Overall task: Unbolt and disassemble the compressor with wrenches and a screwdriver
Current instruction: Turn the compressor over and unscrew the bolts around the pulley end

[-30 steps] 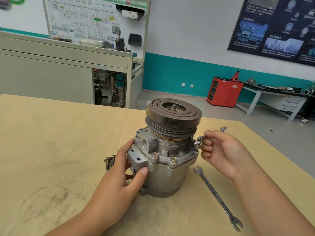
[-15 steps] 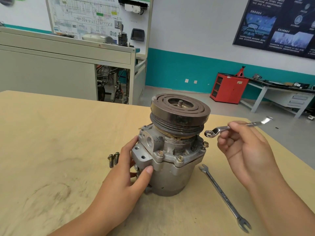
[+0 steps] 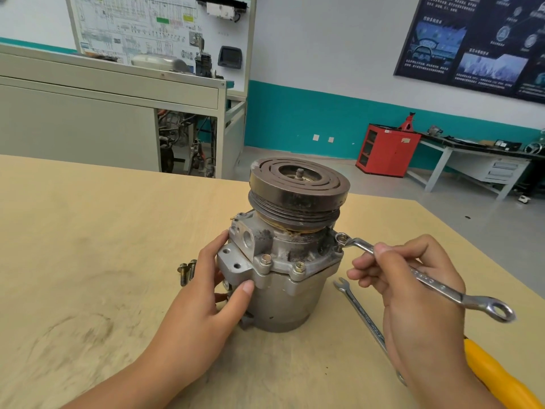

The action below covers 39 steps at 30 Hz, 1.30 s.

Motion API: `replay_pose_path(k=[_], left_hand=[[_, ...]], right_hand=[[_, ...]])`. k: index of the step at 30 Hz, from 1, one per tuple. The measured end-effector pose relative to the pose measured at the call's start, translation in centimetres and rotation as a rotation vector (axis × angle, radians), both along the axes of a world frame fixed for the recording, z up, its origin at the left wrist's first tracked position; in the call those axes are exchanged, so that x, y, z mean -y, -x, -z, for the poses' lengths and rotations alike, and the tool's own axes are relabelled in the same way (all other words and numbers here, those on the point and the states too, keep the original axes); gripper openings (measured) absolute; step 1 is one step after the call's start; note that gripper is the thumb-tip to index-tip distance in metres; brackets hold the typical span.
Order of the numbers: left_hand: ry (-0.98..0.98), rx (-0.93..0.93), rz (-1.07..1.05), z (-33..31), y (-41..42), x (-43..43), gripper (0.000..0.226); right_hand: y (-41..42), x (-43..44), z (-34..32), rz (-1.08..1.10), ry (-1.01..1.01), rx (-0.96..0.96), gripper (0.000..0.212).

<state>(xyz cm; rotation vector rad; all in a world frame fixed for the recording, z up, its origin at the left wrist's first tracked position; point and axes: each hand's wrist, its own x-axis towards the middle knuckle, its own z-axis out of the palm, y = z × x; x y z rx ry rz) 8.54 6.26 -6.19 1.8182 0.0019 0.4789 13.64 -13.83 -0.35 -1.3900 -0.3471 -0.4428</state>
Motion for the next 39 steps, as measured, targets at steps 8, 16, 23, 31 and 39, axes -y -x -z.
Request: replay_pose_path(k=[8, 16, 23, 31, 39], left_hand=[[-0.016, 0.000, -0.008, 0.0, 0.1, -0.1, 0.077], [-0.003, 0.009, -0.012, -0.1, 0.0, 0.0, 0.072], [-0.041, -0.001, -0.016, 0.2, 0.0, 0.0, 0.065], [-0.024, 0.006, -0.016, 0.0, 0.0, 0.1, 0.077], [-0.019, 0.007, -0.003, 0.0, 0.0, -0.1, 0.075]], right_hand=[[-0.7, 0.7, -1.3, -0.135, -0.217, -0.287, 0.046], [-6.2, 1.2, -3.0, -0.489, -0.105, -0.693, 0.019], [-8.3, -1.2, -2.4, -0.468, -0.058, -0.545, 0.031], [-5.0, 1.6, -2.2, -0.322, -0.320, -0.324, 0.025], [-1.2, 0.7, -0.1, -0.229, -0.296, -0.183, 0.023]])
